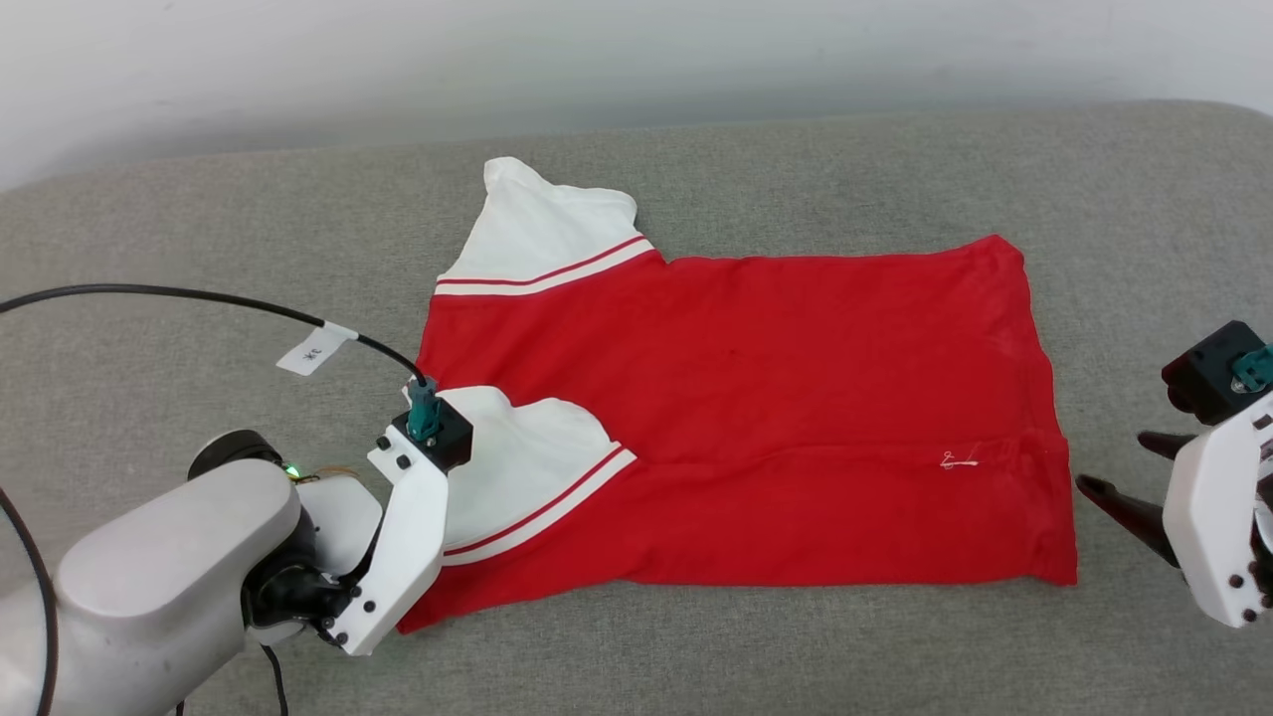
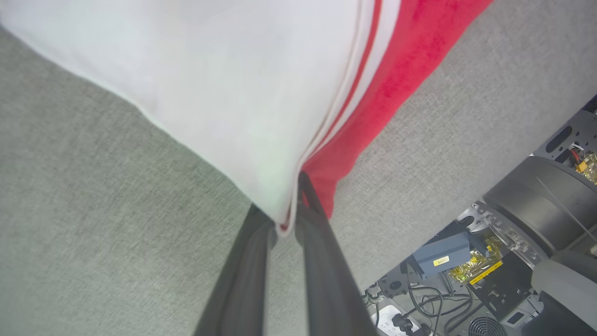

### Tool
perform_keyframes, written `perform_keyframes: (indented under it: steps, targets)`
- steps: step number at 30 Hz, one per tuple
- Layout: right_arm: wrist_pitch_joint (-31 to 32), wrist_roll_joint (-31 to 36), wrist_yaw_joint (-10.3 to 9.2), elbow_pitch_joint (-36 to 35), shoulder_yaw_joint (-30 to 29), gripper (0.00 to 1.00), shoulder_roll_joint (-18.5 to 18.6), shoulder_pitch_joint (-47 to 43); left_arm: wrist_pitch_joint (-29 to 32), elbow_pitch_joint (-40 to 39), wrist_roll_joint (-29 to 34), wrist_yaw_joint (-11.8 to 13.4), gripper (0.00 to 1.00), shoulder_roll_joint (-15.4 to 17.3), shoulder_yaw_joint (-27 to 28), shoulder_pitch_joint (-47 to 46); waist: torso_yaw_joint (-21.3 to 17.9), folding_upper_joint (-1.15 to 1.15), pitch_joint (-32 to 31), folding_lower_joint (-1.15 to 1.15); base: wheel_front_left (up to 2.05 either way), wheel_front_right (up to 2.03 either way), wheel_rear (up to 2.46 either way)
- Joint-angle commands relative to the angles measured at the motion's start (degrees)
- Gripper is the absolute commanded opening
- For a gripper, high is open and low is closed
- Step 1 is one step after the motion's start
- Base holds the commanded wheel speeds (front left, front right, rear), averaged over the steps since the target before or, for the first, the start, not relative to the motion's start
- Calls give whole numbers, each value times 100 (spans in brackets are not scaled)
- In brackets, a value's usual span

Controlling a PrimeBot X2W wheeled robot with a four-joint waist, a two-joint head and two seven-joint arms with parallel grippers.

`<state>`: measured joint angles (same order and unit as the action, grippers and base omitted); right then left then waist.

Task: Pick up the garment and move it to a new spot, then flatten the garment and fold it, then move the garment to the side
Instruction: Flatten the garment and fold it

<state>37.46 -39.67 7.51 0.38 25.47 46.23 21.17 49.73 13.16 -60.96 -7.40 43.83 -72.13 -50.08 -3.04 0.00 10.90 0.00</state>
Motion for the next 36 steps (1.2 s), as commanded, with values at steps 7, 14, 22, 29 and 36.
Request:
perform_keyframes:
  steps: [7, 14, 22, 29, 36]
  targets:
    - [1517, -611, -5, -30, 655, 100, 578, 433, -92, -320, 71, 3, 0, 127, -71, -175, 156, 0, 59, 0, 0, 0, 0]
    - [1614, -598, -5, 534, 925, 100, 185, 625, -95, -437, 141, 3, 0, 56, -86, -326, 267, 0, 303, 0, 0, 0, 0]
    - [1260, -624, -5, 1400, 1384, 100, -276, 577, -166, -427, 188, 3, 0, 45, -105, -437, 353, 0, 527, 0, 0, 0, 0]
    - [752, -865, -5, 1521, 1686, 0, -199, 614, -296, -314, 123, 3, 0, 102, -117, -249, 287, 0, 408, 0, 0, 0, 0]
    - [304, -1131, -5, 1088, 1718, 0, 376, 540, -389, -304, -48, 3, 0, 197, -121, -17, 240, 0, 6, 0, 0, 0, 0]
